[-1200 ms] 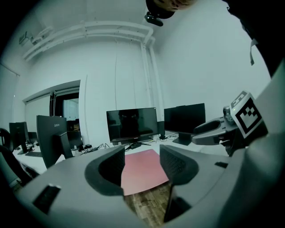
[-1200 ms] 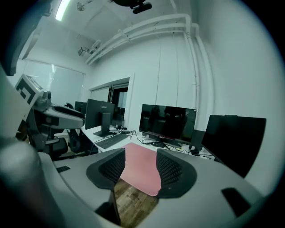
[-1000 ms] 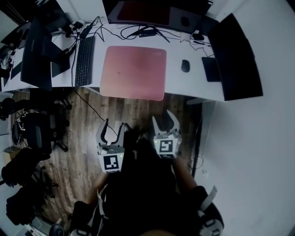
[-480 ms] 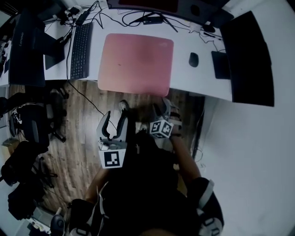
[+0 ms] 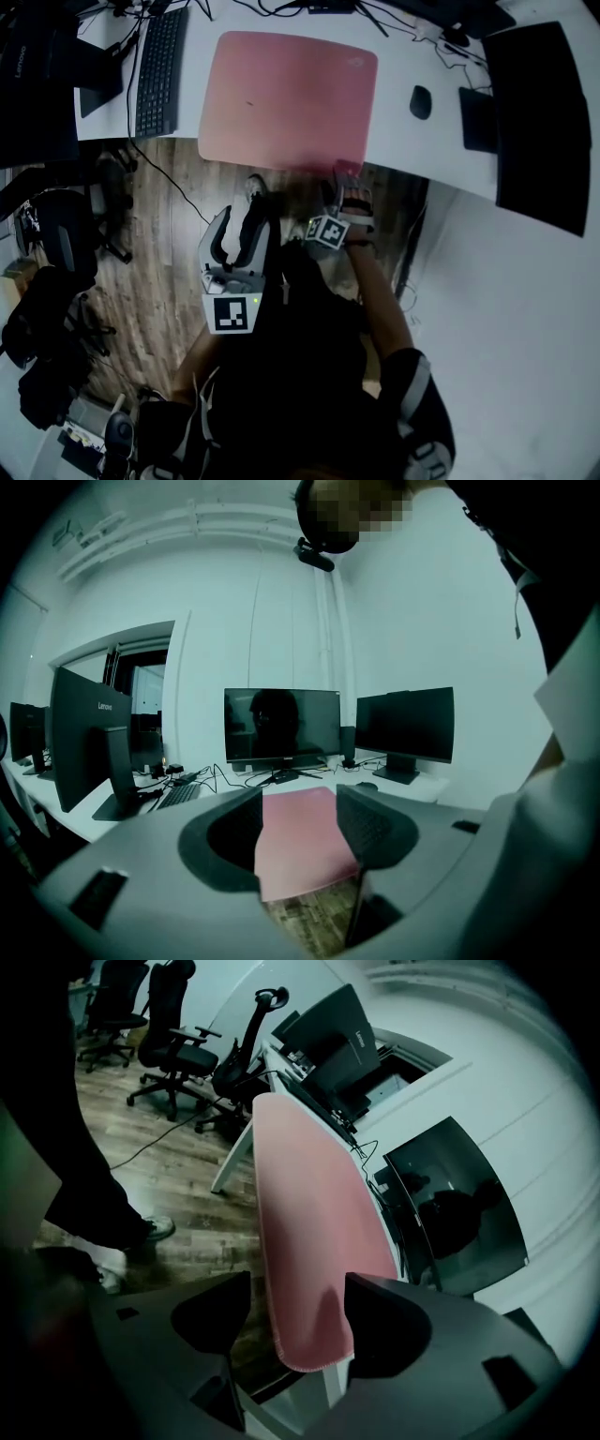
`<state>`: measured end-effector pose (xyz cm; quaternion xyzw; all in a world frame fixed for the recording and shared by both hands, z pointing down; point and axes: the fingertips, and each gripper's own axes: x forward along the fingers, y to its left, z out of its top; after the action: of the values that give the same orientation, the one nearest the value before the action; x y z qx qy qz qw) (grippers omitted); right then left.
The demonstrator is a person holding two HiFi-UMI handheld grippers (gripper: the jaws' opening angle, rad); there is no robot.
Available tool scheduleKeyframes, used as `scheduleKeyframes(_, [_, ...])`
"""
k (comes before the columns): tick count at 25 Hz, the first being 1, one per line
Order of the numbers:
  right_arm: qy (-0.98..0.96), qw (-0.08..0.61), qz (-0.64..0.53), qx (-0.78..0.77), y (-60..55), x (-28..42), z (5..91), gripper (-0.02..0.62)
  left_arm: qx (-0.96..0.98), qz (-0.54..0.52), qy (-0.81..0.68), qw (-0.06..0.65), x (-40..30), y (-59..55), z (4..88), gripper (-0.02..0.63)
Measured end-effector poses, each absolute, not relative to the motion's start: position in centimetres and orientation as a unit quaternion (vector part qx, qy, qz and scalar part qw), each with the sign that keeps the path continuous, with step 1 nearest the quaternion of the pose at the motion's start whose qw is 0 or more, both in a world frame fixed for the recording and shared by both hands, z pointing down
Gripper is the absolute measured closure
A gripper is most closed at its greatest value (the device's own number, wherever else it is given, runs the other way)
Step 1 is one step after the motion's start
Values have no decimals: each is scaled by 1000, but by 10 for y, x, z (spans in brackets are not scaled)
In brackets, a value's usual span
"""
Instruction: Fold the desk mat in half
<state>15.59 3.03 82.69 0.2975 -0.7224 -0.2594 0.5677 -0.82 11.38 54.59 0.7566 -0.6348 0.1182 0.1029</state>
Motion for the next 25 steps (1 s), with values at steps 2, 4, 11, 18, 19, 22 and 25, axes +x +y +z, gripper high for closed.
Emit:
scheduleKeyframes(2, [-710,574,-280,298,23,155,835,301,756,115,-636,106,-8,111,548,377])
scheduleKeyframes(4, [-703,576,-293,297,17,151,837,293,756,110,-637,106,-7,108,549,377])
scheduleKeyframes(11, [-702,572,-297,304,4,142,841,293,755,119,-636,107,-9,105,557,377])
scheduleKeyframes(18, [-718,568,-279,289,13,139,825,370,754,123,-636,109,-10,110,556,377])
scheduleKeyframes(19, [-722,564,-278,289,15,138,821,385,752,123,-638,111,-10,111,556,377])
scheduleKeyframes(22, [-727,555,-282,289,21,138,812,445,759,140,-629,89,-9,113,554,377])
scheduleKeyframes(25, [-729,553,-286,284,27,141,813,525,765,160,-621,64,-9,114,551,377])
